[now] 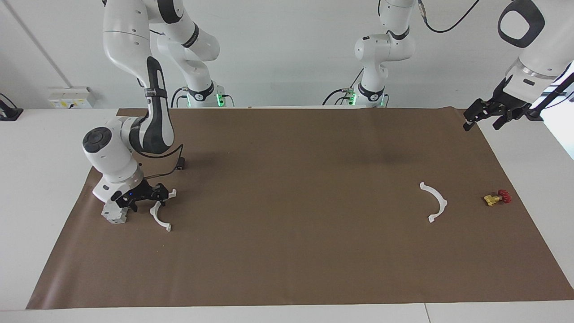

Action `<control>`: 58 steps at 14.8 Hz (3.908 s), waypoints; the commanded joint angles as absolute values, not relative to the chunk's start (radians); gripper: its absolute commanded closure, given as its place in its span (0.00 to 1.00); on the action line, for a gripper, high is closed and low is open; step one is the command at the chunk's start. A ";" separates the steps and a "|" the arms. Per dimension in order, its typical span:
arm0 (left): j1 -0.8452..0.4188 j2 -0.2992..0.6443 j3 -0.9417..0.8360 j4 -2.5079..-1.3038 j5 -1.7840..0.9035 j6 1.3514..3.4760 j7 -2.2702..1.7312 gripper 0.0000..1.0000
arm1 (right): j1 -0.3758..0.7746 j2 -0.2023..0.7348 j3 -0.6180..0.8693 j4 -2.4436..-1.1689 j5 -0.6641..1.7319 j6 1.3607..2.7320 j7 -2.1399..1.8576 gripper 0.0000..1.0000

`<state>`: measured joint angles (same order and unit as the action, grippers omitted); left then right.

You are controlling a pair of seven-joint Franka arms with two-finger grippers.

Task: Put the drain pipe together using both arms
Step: 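Lower the right gripper onto the white clamp half and close it, then lift the clamp half with the right gripper and carry it to the table center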

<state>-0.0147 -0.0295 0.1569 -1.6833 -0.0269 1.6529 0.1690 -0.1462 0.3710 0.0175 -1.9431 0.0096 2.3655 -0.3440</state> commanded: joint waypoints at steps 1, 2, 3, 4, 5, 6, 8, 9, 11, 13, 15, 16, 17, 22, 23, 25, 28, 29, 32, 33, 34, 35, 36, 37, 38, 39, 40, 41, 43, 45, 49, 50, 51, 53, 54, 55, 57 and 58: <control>-0.021 -0.031 0.163 -1.680 -0.028 1.638 0.173 0.00 | -0.147 0.371 0.026 -1.933 0.025 2.367 -0.364 0.22; -0.021 -0.031 0.163 -1.680 -0.028 1.640 0.173 0.00 | -0.149 0.374 0.026 -1.933 0.025 2.367 -0.364 0.26; -0.021 -0.031 0.163 -1.680 -0.028 1.638 0.173 0.00 | -0.149 0.380 0.026 -1.933 0.025 2.368 -0.365 0.26; -0.021 -0.031 0.163 -1.680 -0.028 1.638 0.173 0.00 | -0.149 0.382 0.026 -1.933 0.025 2.370 -0.365 0.27; -0.021 -0.029 0.163 -1.680 -0.028 1.638 0.173 0.00 | -0.149 0.383 0.026 -1.933 0.025 2.372 -0.364 0.30; -0.021 -0.031 0.163 -1.680 -0.028 1.638 0.173 0.00 | -0.149 0.383 0.026 -1.933 0.025 2.376 -0.362 0.33; -0.021 -0.031 0.163 -1.680 -0.026 1.638 0.173 0.00 | -0.152 0.391 0.026 -1.933 0.025 2.381 -0.362 0.38; -0.023 -0.031 0.163 -1.680 -0.026 1.638 0.173 0.00 | -0.152 0.396 0.026 -1.931 0.025 2.381 -0.362 0.38; -0.021 -0.029 0.163 -1.680 -0.028 1.640 0.173 0.00 | -0.153 0.397 0.026 -1.930 0.025 2.381 -0.360 0.46; -0.021 -0.029 0.163 -1.680 -0.028 1.638 0.173 0.00 | -0.152 0.397 0.026 -1.930 0.025 2.382 -0.360 0.48; -0.021 -0.031 0.163 -1.680 -0.026 1.638 0.173 0.00 | -0.152 0.397 0.026 -1.930 0.025 2.384 -0.360 0.50; -0.021 -0.029 0.163 -1.680 -0.026 1.640 0.173 0.00 | -0.150 0.397 0.026 -1.930 0.025 2.382 -0.360 0.59; -0.021 -0.031 0.163 -1.680 -0.026 1.640 0.173 0.00 | -0.149 0.397 0.026 -1.928 0.025 2.382 -0.359 0.74; -0.021 -0.031 0.163 -1.680 -0.026 1.638 0.173 0.00 | -0.141 0.394 0.026 -1.881 0.025 2.309 -0.347 1.00; -0.023 -0.031 0.163 -1.680 -0.028 1.638 0.173 0.00 | -0.137 0.397 0.026 -1.829 0.025 2.242 -0.338 1.00; -0.021 -0.031 0.163 -1.680 -0.028 1.638 0.173 0.00 | -0.092 0.400 0.026 -1.711 0.025 2.090 -0.272 1.00; -0.021 -0.031 0.163 -1.680 -0.028 1.640 0.173 0.00 | 0.052 0.397 0.026 -1.614 0.023 1.970 -0.019 1.00; -0.021 -0.031 0.163 -1.680 -0.026 1.638 0.173 0.00 | 0.095 0.403 0.026 -1.588 0.023 1.956 0.058 1.00; -0.021 -0.031 0.163 -1.680 -0.026 1.638 0.173 0.00 | 0.249 0.432 0.026 -1.539 0.022 1.971 0.333 1.00; -0.021 -0.031 0.163 -1.680 -0.028 1.638 0.173 0.00 | 0.311 0.464 0.026 -1.508 0.020 1.977 0.422 1.00; -0.021 -0.031 0.163 -1.680 -0.026 1.638 0.173 0.00 | 0.360 0.501 0.026 -1.461 0.018 1.992 0.504 1.00; -0.021 -0.031 0.163 -1.680 -0.026 1.640 0.173 0.00 | 0.400 0.535 0.026 -1.430 0.017 2.015 0.571 1.00; -0.021 -0.029 0.163 -1.680 -0.026 1.638 0.173 0.00 | 0.422 0.551 0.026 -1.424 0.018 2.046 0.598 1.00; -0.021 -0.031 0.163 -1.680 -0.026 1.638 0.173 0.00 | 0.425 0.554 0.026 -1.425 0.020 2.084 0.600 1.00; -0.021 -0.031 0.163 -1.680 -0.028 1.638 0.173 0.00 | 0.431 0.554 0.026 -1.439 0.021 2.109 0.600 1.00; -0.021 -0.031 0.163 -1.680 -0.026 1.640 0.172 0.00 | 0.451 0.561 0.026 -1.453 0.021 2.124 0.606 1.00; -0.023 -0.029 0.161 -1.680 -0.026 1.643 0.172 0.00 | 0.468 0.566 0.026 -1.477 0.021 2.156 0.607 1.00; -0.031 -0.029 0.161 -1.680 -0.026 1.641 0.173 0.00 | 0.469 0.566 0.026 -1.506 0.021 2.190 0.609 1.00; -0.037 -0.029 0.163 -1.680 -0.026 1.635 0.173 0.00 | 0.482 0.572 0.026 -1.514 0.020 2.203 0.612 1.00; -0.037 -0.026 0.163 -1.681 -0.017 1.658 0.179 0.00 | 0.500 0.589 0.026 -1.514 0.011 2.204 0.612 1.00; -0.094 -0.026 0.160 -1.683 0.055 1.664 0.132 0.00 | 0.518 0.591 0.026 -1.534 0.006 2.204 0.611 1.00; -0.094 -0.026 0.156 -1.684 0.052 1.677 0.115 0.00 | 0.520 0.591 0.026 -1.542 0.006 2.203 0.606 1.00; -0.094 -0.026 0.156 -1.684 0.049 1.684 0.117 0.00 | 0.520 0.591 0.026 -1.554 0.005 2.203 0.598 1.00; -0.094 -0.026 0.155 -1.683 0.011 1.684 0.115 0.00 | 0.520 0.589 0.026 -1.572 -0.014 2.207 0.595 1.00; -0.092 -0.026 0.156 -1.683 -0.017 1.683 0.115 0.00 | 0.520 0.588 0.026 -1.584 -0.014 2.227 0.595 1.00; -0.092 -0.026 0.156 -1.684 -0.037 1.683 0.115 0.00 | 0.520 0.580 0.026 -1.618 -0.014 2.253 0.595 1.00; -0.094 -0.028 0.156 -1.687 -0.038 1.695 0.115 0.00 | 0.522 0.575 0.026 -1.643 -0.014 2.286 0.595 1.00; -0.087 -0.026 0.155 -1.692 -0.041 1.698 0.115 0.00 | 0.522 0.575 0.026 -1.643 -0.014 2.287 0.597 1.00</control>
<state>-0.0885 -0.0267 0.1523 -1.6833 -0.0255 1.6749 0.1264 0.5199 0.5948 0.0283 -1.6002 -0.0010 2.2549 0.6015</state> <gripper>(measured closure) 0.000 0.793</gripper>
